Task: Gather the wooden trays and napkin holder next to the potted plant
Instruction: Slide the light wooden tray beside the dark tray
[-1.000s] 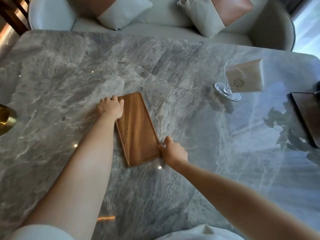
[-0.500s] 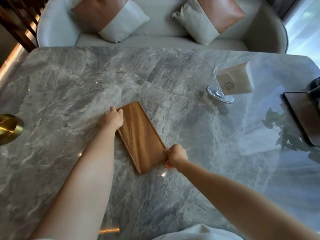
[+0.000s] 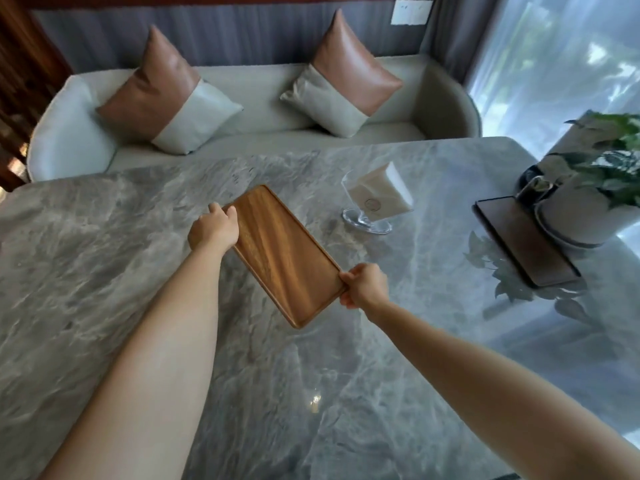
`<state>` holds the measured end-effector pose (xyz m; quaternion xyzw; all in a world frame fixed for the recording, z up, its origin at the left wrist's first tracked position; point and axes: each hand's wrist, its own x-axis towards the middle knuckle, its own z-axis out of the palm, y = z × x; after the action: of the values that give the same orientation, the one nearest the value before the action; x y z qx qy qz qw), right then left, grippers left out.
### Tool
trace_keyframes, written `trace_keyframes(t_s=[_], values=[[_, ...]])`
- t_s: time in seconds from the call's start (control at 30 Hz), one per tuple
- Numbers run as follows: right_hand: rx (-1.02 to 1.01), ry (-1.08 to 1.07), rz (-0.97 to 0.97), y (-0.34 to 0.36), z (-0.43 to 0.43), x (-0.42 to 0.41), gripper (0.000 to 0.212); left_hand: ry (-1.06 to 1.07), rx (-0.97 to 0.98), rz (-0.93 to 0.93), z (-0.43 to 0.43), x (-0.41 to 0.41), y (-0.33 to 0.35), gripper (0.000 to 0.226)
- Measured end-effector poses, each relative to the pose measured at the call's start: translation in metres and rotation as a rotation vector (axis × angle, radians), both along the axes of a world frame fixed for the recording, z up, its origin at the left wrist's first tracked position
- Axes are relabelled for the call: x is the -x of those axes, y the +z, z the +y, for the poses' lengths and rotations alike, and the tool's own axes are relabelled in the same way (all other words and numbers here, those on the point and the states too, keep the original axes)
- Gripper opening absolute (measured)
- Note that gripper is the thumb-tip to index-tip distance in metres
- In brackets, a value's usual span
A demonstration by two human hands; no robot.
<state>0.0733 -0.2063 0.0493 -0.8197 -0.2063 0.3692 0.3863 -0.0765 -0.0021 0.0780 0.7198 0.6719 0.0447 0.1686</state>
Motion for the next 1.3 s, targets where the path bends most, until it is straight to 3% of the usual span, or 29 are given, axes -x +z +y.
trace_keyframes(t_s=[0.4,0.77,1.3], values=[[-0.159,-0.230,-0.116,0.047,-0.075,-0.153,0.031,-0.202,-0.109,-0.103,-0.049,-0.194,0.057,0.049],[-0.097,-0.412,-0.097,0.021,-0.149,-0.256,0.027,-0.469,-0.096,0.010,-0.110,-0.344,0.040,0.051],[0.082,-0.476,0.064,-0.045,-0.176,-0.290,0.021,-0.563,0.116,0.187,-0.136,-0.413,-0.054,0.052]])
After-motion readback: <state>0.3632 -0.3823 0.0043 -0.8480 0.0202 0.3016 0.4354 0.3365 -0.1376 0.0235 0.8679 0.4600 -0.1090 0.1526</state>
